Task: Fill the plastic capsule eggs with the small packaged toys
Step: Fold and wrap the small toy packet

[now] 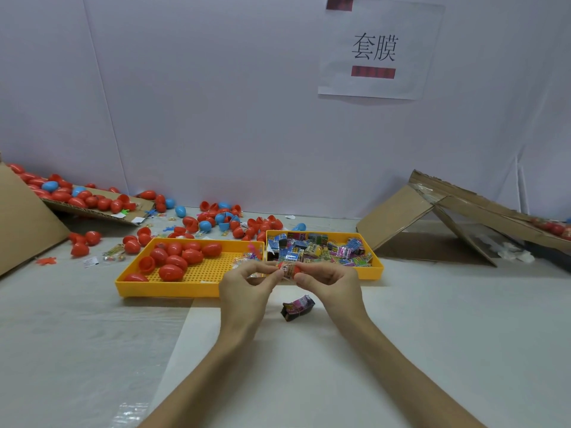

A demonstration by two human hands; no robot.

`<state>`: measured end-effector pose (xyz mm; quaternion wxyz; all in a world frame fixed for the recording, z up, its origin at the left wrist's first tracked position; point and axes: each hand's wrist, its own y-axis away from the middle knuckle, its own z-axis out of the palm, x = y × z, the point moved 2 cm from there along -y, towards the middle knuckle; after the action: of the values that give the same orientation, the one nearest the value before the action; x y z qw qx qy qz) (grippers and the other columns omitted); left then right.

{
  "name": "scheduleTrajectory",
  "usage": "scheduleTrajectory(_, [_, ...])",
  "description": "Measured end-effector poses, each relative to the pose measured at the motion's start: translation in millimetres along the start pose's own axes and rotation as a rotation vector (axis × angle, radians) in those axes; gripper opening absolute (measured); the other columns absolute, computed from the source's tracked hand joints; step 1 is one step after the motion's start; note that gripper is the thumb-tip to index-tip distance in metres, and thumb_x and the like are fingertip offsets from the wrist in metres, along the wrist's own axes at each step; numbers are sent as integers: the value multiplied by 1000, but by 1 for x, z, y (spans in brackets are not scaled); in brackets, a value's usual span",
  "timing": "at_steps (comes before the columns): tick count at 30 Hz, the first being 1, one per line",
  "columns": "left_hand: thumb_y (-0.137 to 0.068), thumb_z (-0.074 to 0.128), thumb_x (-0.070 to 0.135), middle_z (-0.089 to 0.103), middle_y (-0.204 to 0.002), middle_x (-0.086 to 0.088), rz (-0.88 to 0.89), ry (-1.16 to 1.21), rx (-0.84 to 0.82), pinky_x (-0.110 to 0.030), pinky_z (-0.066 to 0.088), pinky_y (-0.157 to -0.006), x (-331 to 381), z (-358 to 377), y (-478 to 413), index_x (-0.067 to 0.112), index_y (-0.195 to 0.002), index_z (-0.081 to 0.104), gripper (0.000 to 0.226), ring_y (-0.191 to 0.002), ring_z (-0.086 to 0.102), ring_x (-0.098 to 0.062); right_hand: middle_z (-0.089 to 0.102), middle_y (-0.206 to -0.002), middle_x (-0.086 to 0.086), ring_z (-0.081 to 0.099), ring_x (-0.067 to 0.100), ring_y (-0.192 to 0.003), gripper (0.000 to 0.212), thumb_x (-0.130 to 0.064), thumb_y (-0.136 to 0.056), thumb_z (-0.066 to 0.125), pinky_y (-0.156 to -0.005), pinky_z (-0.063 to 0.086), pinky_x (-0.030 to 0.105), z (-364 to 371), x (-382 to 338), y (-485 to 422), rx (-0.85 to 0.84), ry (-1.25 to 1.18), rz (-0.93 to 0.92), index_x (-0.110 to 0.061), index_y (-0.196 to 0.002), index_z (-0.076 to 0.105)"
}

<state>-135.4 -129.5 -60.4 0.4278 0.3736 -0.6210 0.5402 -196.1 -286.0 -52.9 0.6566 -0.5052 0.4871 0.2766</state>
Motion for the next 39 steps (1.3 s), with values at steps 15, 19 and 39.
scheduleTrajectory(15, [-88, 74, 8, 71, -88, 17, 78, -42, -84, -11, 53, -72, 11, 1, -1, 25, -77, 72, 20, -87, 67, 6, 78, -103, 8, 75, 27, -93, 52, -4, -76, 82, -72, 61, 33, -4, 2, -2, -47, -102, 72, -18, -124, 67])
scheduleTrajectory(19, [-90, 71, 4, 66, -91, 13, 177, -154, -93, -6, 50, -73, 12, 2, 2, 22, -80, 68, 21, -91, 62, 8, 78, -103, 6, 74, 22, -99, 50, 3, -80, 78, -73, 62, 34, -4, 5, -2, -57, -66, 67, -14, -126, 67])
scheduleTrajectory(39, [-93, 61, 0, 65, -87, -1, 205, -172, -65, -12, 49, -71, 15, 2, 4, 16, -80, 61, 20, -84, 61, -9, 77, -107, 9, 73, 26, -101, 46, -1, -82, 77, -75, 62, 36, 0, 2, 0, -79, -125, 98, -11, -125, 66])
